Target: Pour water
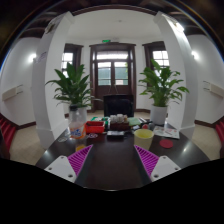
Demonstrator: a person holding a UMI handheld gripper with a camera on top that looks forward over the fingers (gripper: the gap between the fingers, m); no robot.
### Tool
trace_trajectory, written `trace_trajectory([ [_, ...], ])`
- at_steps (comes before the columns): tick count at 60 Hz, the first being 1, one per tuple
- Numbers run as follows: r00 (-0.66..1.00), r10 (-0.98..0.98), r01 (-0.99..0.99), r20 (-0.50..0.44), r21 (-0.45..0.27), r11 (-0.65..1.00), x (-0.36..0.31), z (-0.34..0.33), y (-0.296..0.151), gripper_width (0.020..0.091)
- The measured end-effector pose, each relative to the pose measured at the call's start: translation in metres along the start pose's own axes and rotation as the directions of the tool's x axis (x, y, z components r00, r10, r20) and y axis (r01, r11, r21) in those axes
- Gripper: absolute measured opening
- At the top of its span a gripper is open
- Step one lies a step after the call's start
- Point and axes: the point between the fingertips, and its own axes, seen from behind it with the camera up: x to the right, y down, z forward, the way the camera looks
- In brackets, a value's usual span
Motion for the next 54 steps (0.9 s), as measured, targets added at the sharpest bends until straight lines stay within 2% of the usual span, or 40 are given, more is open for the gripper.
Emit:
trace_trajectory([
  [7, 0.998, -0.039, 0.04, 0.053, -0.014, 0.999, -0.033, 0.014, 0.015, 0.0798],
  [8, 0.997, -0.042, 0.043, 0.064, -0.016, 0.999, -0.025, 0.01, 0.001, 0.08],
  [13, 0.991, -0.047, 0.05, 0.124, -0.022, 0.999, -0.043, 0.025, 0.001, 0.081],
  [20, 0.982, -0.057, 0.056, 0.18, 0.013, 0.998, -0.057, 0.052, -0.024, 0.0811],
  [33, 0.984, -0.003, -0.011, 0.177, 0.076, 0.997, -0.033, 0.103, -0.076, 0.0819],
  [43, 0.984, -0.017, -0.001, 0.177, 0.101, 0.995, -0.022, 0.144, -0.088, 0.0805],
  [47, 0.981, -0.029, 0.01, 0.194, 0.099, 0.995, -0.027, 0.156, -0.086, 0.0733],
  [49, 0.98, -0.035, 0.016, 0.196, 0.099, 0.995, -0.027, 0.16, -0.084, 0.0646],
  [51, 0.981, -0.052, 0.032, 0.189, 0.106, 0.994, -0.027, 0.166, -0.083, 0.0515],
  [54, 0.981, -0.064, 0.043, 0.183, 0.122, 0.992, -0.029, 0.17, -0.083, 0.0482],
])
